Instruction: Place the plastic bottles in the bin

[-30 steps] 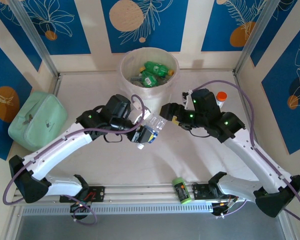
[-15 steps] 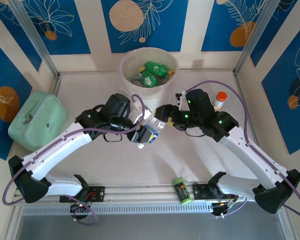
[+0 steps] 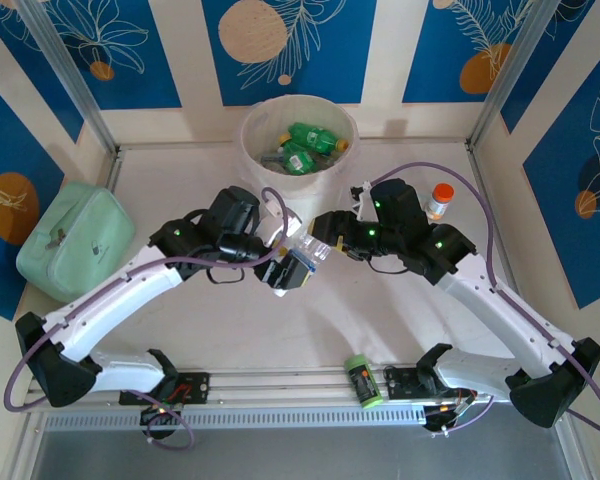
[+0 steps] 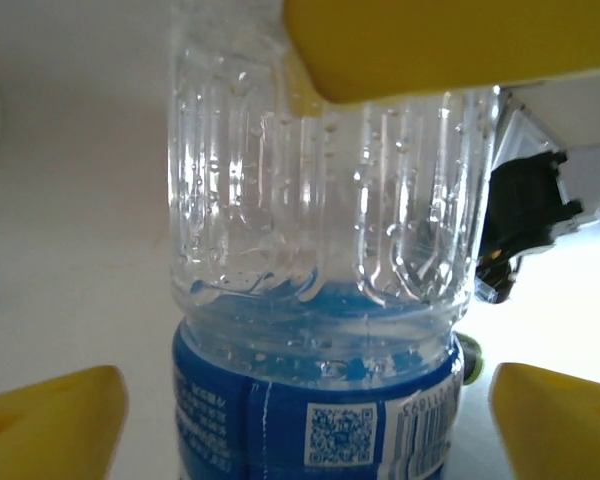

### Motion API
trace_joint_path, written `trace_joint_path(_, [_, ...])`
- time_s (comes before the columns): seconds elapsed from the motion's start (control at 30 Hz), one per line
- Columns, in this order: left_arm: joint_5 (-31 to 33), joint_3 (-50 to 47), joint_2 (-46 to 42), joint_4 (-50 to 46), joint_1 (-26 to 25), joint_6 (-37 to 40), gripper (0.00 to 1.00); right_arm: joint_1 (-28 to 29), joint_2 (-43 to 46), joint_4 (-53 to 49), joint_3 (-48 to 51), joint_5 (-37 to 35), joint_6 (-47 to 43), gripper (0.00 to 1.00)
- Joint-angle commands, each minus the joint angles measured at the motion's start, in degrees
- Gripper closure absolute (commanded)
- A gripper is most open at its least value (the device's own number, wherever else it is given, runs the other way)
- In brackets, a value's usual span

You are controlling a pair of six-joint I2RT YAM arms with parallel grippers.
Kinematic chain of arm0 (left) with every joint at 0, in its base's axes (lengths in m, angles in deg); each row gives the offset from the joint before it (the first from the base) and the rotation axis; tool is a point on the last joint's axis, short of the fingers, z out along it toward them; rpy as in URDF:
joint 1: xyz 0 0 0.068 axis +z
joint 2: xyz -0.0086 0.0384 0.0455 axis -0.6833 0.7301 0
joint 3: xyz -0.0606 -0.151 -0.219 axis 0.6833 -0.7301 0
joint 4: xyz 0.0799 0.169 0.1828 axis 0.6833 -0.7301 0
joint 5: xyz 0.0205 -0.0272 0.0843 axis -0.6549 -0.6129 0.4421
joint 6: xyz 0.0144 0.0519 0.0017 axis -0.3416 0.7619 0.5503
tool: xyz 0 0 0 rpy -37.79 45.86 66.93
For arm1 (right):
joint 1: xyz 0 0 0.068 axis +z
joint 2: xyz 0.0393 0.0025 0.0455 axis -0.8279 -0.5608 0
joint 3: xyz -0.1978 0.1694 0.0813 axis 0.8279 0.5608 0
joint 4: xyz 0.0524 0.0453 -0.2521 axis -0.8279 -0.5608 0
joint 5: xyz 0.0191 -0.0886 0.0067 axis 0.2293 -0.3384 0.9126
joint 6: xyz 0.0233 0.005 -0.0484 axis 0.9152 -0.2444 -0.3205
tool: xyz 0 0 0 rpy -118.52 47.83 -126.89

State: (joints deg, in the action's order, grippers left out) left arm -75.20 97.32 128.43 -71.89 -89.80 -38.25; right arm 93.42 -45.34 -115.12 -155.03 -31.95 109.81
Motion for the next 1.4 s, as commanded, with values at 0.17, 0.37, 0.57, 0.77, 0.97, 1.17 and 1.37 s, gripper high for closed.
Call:
trace_joint_path(0.17, [16.9,2.5,-6.2,-0.8,1.3,-7.7,0.00,-2.7,0.9,0.0,-3.5,0.2,-1.2,0.41])
trace_joint_path(0.37, [26.8,0.8,-13.5,-3.3,10.7,-18.3,0.00,-8.8,-2.2,2.9,-10.8,3.7,-2.3,0.41])
trace_joint_path(0.57, [24.7,-3.9,-16.0,-5.2,20.5,-26.7,0.02,-13.8,-9.0,7.7,-17.9,5.4,-0.2,0.41])
trace_joint_path(0.77, [20.2,-8.4,-17.2,-1.1,23.0,-30.8,0.05,-17.8,-17.2,10.6,-26.2,4.7,0.3,0.41])
trace_joint_path(0.97, [20.1,-10.0,-17.0,-0.7,24.0,-31.0,0.07,-20.4,-28.1,10.9,-37.5,7.9,0.5,0.41])
trace_joint_path(1.17, [19.0,-14.7,-17.2,2.9,25.0,-33.1,0.09,-20.2,-41.1,5.2,-53.8,9.9,-1.9,0.42])
trace_joint_path(1.37, [18.4,-17.3,-16.6,5.4,26.2,-34.9,0.10,-18.7,-54.3,-3.6,-73.2,9.8,-4.4,0.42])
